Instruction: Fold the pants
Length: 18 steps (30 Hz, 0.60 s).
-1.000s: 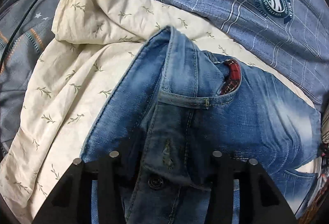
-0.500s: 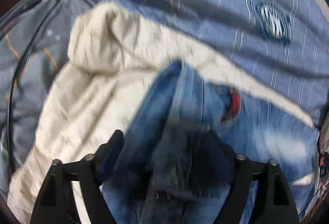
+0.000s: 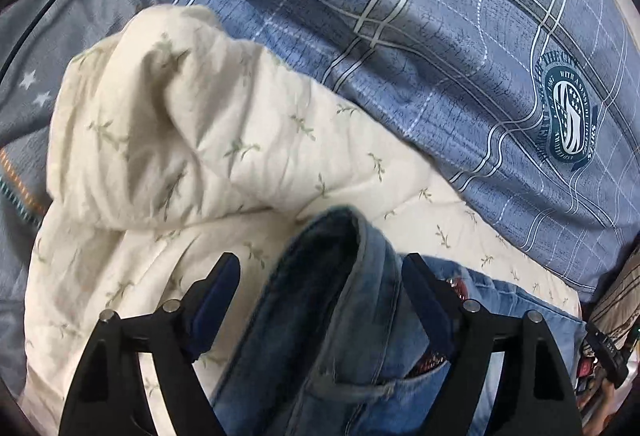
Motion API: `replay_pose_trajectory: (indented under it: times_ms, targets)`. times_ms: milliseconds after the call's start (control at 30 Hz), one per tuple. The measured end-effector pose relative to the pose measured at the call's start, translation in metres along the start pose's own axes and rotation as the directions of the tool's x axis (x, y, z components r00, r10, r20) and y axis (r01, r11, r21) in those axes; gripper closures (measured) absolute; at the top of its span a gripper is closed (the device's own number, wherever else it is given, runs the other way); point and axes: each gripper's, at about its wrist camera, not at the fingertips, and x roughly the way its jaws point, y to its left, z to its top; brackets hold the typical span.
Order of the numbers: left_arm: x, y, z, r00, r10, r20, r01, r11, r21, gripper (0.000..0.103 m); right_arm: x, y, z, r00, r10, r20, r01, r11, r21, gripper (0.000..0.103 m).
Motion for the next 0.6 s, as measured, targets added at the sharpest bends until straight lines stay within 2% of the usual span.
replay_pose_trajectory:
  times_ms: [67,367,433,467,567,600]
  targets:
    - [-0.002,-0.006,0.002,1.000,-0.008,-0.002,0.008,1.000,0.021,0.035,-0.001,-0.003,-0.002,1.000,-0.004,0.000,0.004,1.000,0.008,0.038]
    - [0.017,-0.020,0.002,0.999,-0.003,-0.052,0.006,0.999,0.047,0.035,-0.007,-0.010,0.000,1.000,0.020,-0.005,-0.020,0.999,0.026,0.039]
    - [0.018,-0.026,0.003,0.999,0.001,-0.047,0.002,0.998,0.067,0.047,-0.010,-0.013,0.003,1.000,0.022,0.001,-0.022,0.999,0.036,0.039]
    - [0.019,-0.028,0.003,0.999,0.002,-0.051,0.002,0.997,0.076,0.058,-0.010,-0.014,0.005,1.000,0.025,0.004,-0.025,0.999,0.042,0.039]
    - [0.024,-0.031,0.004,0.998,0.011,-0.063,-0.006,0.997,0.076,0.065,-0.004,-0.011,0.008,1.000,0.017,-0.006,-0.017,0.999,0.029,0.040]
    - [0.025,-0.031,0.004,0.998,0.017,-0.066,-0.012,0.997,0.074,0.067,0.002,-0.008,0.009,1.000,0.015,-0.022,-0.014,1.000,0.016,0.043]
